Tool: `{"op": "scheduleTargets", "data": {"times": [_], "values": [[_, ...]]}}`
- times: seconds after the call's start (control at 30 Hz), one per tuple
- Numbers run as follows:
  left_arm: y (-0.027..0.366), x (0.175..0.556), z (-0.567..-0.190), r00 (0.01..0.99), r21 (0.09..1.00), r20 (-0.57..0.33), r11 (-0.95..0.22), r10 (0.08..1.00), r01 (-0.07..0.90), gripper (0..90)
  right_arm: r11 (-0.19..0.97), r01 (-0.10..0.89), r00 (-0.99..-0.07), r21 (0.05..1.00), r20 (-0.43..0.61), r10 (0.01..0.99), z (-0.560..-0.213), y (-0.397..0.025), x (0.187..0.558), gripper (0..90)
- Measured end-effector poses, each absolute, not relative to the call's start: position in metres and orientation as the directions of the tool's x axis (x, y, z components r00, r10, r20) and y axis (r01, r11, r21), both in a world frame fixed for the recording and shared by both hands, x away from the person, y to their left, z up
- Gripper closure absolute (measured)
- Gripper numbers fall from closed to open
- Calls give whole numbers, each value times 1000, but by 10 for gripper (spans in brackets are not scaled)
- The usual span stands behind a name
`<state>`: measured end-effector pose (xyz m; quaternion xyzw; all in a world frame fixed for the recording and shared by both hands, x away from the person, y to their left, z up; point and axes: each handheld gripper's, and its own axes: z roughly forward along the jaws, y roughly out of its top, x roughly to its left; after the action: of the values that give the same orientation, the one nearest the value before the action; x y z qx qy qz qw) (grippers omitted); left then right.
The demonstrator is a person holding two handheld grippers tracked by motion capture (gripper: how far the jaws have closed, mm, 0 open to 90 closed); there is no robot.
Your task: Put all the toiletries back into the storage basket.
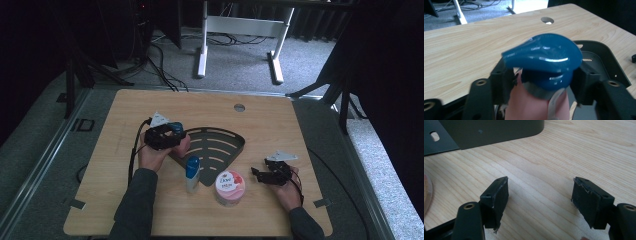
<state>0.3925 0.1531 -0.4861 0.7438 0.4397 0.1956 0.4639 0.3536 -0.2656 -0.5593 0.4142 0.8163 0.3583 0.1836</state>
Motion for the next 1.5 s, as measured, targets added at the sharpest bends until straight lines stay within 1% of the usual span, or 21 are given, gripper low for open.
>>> {"op": "scheduleTargets", "data": {"times": [0.07,0.27,0.53,0.87,0.93,1.2,1.5], "values": [[156,390,-486,533,866,-136,-161,835,474,374,400,545,-589,737,-2,808,-559,-266,354,293],[162,383,-484,537,871,-148,-149,830,469,362,399,546,-588,737,-1,809,-559,-265,353,293],[165,373,-478,543,869,-141,-160,828,469,396,398,546,-588,737,-1,809,-559,-265,354,293],[166,359,-475,536,857,-129,-178,834,484,416,399,545,-589,737,-2,808,-559,-265,354,293],[166,357,-475,534,851,-140,-174,834,495,417,400,544,-590,738,-3,808,-559,-265,354,293],[160,345,-473,555,843,-130,-203,821,498,417,402,544,-590,736,-4,807,-559,-266,354,293],[158,333,-472,548,841,-135,-198,826,504,418,401,544,-590,737,-4,807,-559,-266,354,293]]}}
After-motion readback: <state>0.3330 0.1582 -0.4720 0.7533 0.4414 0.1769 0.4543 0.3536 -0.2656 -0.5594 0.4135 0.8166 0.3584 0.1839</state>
